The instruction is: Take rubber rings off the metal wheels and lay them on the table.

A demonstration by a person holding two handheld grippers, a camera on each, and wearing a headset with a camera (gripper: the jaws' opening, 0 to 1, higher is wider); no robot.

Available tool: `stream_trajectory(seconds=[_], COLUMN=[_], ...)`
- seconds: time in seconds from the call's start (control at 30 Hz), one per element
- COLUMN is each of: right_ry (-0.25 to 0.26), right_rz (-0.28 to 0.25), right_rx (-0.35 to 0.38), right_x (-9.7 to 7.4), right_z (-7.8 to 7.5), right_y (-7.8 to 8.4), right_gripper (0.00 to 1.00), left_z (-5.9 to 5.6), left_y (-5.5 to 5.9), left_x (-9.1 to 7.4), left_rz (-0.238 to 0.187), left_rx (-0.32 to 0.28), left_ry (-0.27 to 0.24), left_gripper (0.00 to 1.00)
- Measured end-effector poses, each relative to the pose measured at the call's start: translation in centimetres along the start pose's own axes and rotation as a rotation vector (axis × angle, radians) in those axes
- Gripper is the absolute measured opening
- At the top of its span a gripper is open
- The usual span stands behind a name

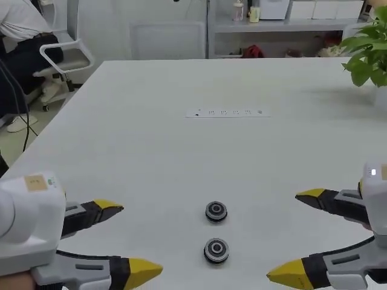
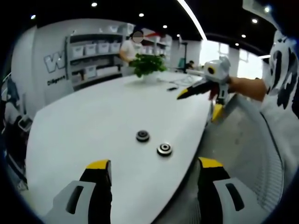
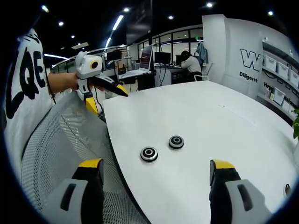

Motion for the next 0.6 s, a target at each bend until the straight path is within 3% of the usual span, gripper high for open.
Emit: stream_trajectory(seconds=[0.6], right_ry=[-0.018], right_rz=[-0.039], right_rx=[0.0], right_x=[0.1], right_z=[-0.4], right_y=[-1.7], right_gripper=[0.84], left_z=[0.6], left_y=[-1.8], left_x=[0.9], left_rz=[-0.038], left_rx=[0.048], left_ry=[0.018], left_gripper=[0.75])
Point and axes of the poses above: the centre of the closed fingertips' face, and the gripper's own axes: x roughly forward along the fingers, z roughly to its left, y roughly out of its underside, the point moved 1 cm from there along -x, roughly backward along the fingers, and after that the axes turned 11 degrees about x, right-handed, at the moved point
